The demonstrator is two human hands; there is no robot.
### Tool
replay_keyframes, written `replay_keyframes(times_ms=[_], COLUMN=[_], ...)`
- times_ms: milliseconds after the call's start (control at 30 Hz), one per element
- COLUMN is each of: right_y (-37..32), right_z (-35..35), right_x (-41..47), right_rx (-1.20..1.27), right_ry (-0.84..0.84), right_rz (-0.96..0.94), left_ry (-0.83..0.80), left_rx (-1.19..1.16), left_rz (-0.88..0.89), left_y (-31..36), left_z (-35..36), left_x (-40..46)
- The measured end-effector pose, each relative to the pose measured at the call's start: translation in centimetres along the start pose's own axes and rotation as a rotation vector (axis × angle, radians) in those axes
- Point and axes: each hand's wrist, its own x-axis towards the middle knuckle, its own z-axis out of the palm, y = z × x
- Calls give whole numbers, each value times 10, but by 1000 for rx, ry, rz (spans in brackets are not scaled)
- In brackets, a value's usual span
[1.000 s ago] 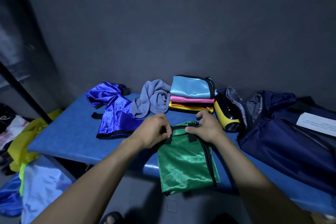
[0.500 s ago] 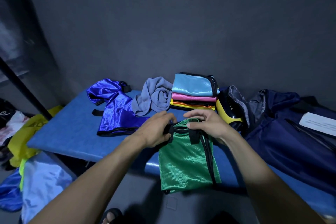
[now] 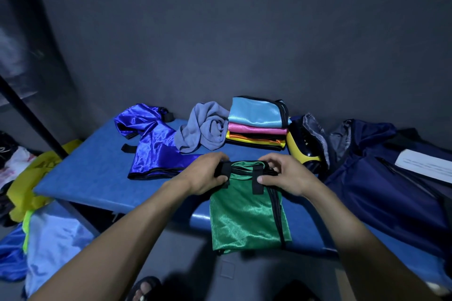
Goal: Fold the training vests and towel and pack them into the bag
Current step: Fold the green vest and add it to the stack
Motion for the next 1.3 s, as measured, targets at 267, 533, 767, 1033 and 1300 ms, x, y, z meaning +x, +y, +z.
replay_keyframes(times_ms=[267,533,767,1033,1300], right_y=[0,-11,-22,-19,3], right_z=[9,11,18,30,36], right_x=[8,11,1,-15,-40], right_rx=[-130,-422,-539,356,-102], right_ry=[67,495,643,358,185], right_rz=[-28,-265,-232,-90,-291], left_ry=[36,488,378,205,106], left_rx=[0,162,-595,-827,-580], left_rz=[88,156,-86,-38,134], left_y=[5,11,29,15,-2], left_z=[-7,-12,-8,9,4], left_x=[-1,4,-9,-20,-45])
